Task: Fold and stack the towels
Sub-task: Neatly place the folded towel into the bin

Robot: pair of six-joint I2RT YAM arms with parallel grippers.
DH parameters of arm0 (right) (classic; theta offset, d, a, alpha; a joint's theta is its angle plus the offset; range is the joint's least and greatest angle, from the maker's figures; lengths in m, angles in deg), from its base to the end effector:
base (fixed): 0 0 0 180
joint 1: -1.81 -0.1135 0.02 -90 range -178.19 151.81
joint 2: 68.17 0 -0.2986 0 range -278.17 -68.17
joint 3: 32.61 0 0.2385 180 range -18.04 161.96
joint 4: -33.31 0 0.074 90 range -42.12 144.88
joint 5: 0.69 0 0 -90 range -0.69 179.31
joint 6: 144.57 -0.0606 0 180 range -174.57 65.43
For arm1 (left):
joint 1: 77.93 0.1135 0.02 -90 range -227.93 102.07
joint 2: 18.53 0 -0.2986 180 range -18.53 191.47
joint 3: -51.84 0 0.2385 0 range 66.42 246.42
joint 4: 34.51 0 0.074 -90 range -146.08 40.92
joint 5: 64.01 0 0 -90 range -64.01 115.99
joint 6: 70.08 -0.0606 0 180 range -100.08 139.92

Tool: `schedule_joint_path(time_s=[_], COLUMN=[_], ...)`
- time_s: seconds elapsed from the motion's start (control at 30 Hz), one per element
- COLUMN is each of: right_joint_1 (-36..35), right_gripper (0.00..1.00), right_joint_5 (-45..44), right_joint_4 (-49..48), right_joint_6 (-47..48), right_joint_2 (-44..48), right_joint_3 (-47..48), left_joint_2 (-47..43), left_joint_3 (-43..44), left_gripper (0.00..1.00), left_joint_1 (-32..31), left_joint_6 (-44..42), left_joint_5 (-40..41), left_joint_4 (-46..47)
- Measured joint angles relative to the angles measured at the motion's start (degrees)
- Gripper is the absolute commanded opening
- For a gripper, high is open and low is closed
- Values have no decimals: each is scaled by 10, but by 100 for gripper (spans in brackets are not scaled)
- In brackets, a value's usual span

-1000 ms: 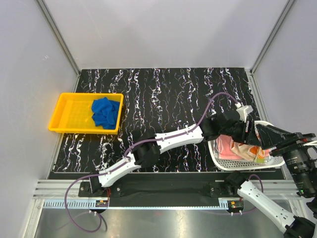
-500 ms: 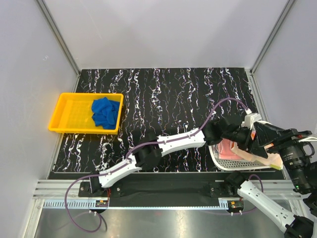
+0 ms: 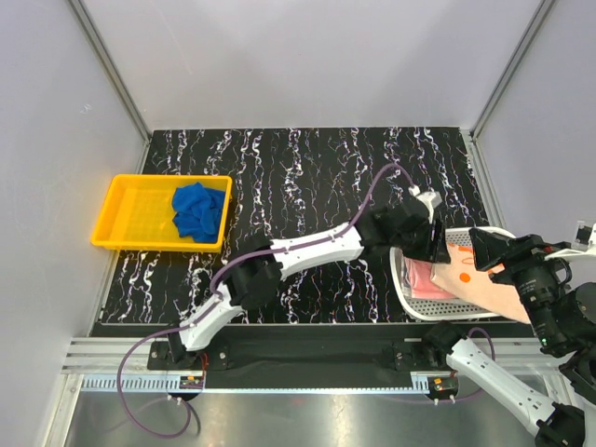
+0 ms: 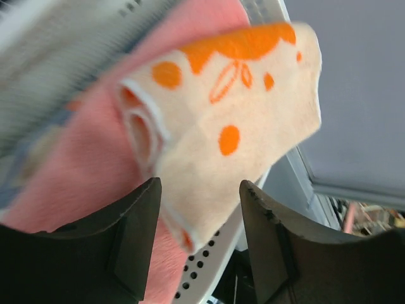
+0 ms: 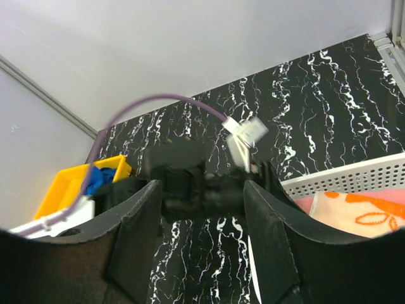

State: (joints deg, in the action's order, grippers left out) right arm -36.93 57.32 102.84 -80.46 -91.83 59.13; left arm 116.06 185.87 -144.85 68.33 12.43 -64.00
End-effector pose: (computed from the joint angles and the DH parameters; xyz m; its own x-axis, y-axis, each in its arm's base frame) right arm -0.0104 -0.0495 0.4514 -0.0691 0.4193 -0.9052 -0.0972 0.9002 0.4244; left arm 0.2155 -0.5421 0.2573 -0.8587 0.1604 -0.4868 0.4996 0.4736 -0.7253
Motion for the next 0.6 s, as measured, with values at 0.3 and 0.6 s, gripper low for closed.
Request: schedule_joint_path(time_s=[0.3,0.6], right_joint_1=[0,0], right_gripper=[63,65], right_joint_5=[-1,17], right_joint_4=[5,-10], right_joint_6=[0,0], right_joint_2=[-1,-49], right_joint_3=[-16,-29], left_joint_2=[-18,-130], left_joint_3=[75,-134], left_gripper=[55,63], left_joint_1=[5,10], left_joint_6=[-25,-67], left_joint_5=[85,179], left_joint_4=[-91,-99])
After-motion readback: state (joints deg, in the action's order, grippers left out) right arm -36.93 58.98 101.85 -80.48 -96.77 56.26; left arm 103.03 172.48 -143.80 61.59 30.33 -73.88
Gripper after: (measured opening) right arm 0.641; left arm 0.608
